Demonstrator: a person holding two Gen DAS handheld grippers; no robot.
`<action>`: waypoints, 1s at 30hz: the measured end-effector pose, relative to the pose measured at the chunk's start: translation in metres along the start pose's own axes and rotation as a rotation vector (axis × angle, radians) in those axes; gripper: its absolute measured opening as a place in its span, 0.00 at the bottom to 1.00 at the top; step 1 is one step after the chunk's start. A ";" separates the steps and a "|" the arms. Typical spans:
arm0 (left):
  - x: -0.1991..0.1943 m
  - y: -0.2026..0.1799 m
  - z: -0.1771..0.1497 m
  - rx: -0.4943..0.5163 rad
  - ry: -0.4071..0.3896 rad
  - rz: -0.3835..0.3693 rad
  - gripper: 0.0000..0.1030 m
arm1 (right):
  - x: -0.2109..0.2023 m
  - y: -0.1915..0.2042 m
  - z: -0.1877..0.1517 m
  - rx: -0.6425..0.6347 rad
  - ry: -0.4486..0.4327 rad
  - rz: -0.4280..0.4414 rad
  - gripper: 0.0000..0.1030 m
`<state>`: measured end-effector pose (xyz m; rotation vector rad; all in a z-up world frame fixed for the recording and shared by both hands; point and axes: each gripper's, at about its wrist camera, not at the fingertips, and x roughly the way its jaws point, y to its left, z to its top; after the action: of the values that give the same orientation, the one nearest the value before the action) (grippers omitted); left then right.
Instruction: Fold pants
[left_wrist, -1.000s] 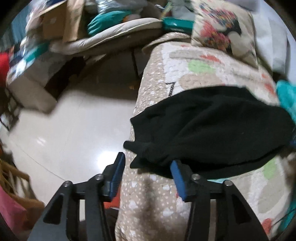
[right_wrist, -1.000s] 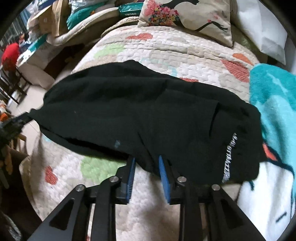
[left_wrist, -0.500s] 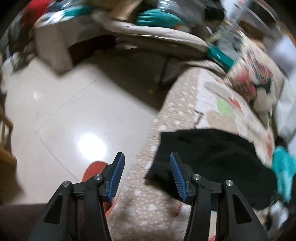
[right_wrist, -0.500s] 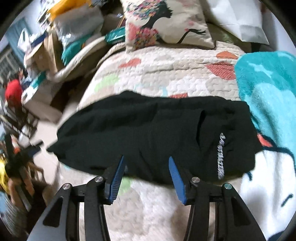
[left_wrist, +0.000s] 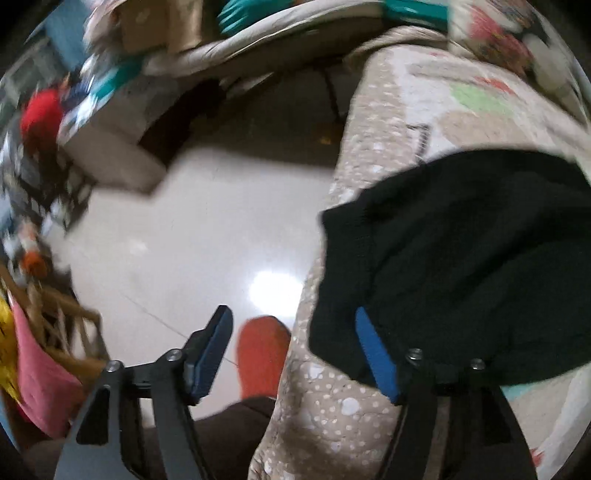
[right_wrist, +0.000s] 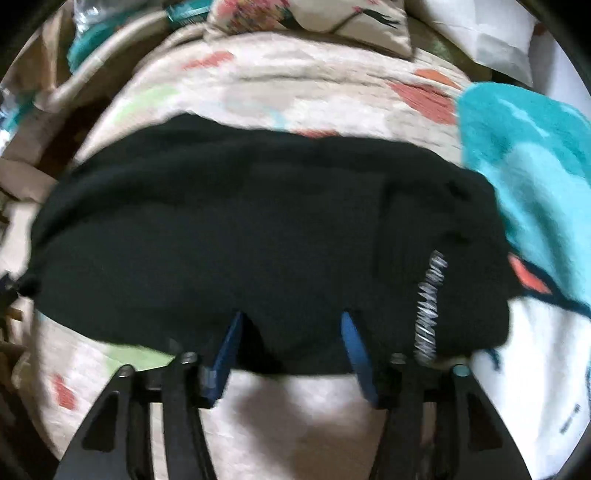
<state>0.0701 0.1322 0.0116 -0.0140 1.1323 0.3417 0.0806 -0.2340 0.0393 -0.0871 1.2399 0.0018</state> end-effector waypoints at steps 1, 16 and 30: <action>0.002 0.011 0.002 -0.055 0.019 -0.008 0.68 | 0.003 -0.002 -0.003 0.000 0.015 -0.028 0.65; -0.016 0.047 0.005 -0.326 -0.043 -0.182 0.68 | -0.054 0.078 -0.015 -0.260 -0.253 0.239 0.63; 0.001 0.075 -0.002 -0.496 0.032 -0.215 0.68 | -0.007 0.075 -0.038 -0.229 0.055 0.141 0.01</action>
<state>0.0480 0.2033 0.0215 -0.5756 1.0425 0.4230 0.0390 -0.1609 0.0288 -0.1998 1.2951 0.2655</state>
